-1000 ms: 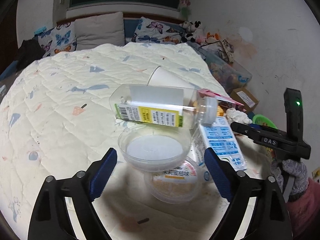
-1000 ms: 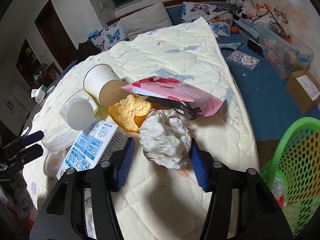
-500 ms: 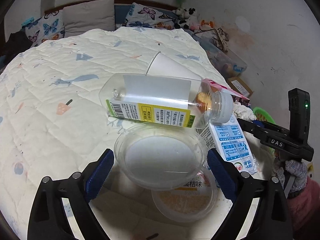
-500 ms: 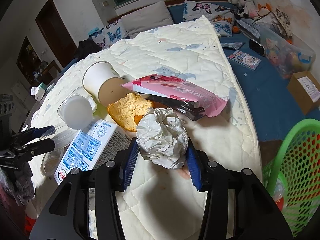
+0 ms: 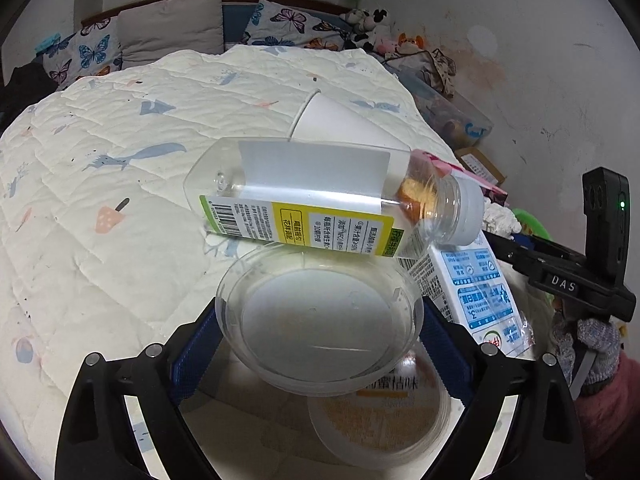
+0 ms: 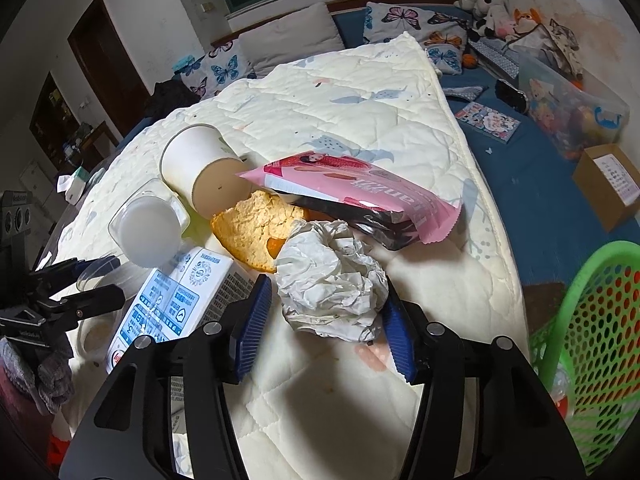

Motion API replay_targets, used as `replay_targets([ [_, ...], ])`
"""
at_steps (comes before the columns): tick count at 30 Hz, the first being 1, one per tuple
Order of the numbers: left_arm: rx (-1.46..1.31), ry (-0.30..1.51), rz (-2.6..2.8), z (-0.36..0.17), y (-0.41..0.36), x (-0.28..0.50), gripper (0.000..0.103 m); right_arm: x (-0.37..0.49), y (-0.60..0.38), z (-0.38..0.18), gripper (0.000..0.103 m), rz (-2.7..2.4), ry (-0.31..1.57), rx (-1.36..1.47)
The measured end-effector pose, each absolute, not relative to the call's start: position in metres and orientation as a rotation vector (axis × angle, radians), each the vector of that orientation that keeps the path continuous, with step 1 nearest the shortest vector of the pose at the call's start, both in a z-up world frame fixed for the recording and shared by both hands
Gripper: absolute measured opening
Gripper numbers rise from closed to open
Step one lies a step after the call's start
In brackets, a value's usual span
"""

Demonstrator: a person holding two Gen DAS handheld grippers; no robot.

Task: Collect trash
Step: 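Carry the paper ball and clear tub to the wastebasket and release the paper ball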

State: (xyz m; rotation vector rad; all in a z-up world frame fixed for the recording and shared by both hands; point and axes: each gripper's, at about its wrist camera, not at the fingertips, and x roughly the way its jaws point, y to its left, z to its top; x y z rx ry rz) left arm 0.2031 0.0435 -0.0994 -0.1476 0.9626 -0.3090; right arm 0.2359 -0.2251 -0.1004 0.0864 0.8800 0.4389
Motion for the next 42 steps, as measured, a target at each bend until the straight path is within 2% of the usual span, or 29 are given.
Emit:
replay_targets([
  [5,-0.122,0.922,-0.291,-0.093,0.042,0.194,0.089,0.231,-0.225,-0.098,0.046,0.450,0.874,0.081],
  [25,-0.145,0.753,-0.270,-0.039,0.050,0.131,0.089,0.177,-0.248,-0.069,0.046,0.450,0.793,0.129],
  [35,-0.102,0.691,-0.378,-0.012,0.002,0.125,0.089,0.153,-0.292,-0.061,0.046,0.360,0.760,0.151],
  [42,-0.065,0.704,-0.459,-0.011,-0.051,0.142,0.089,0.143,-0.336,-0.066,0.046,0.261,0.758,0.161],
])
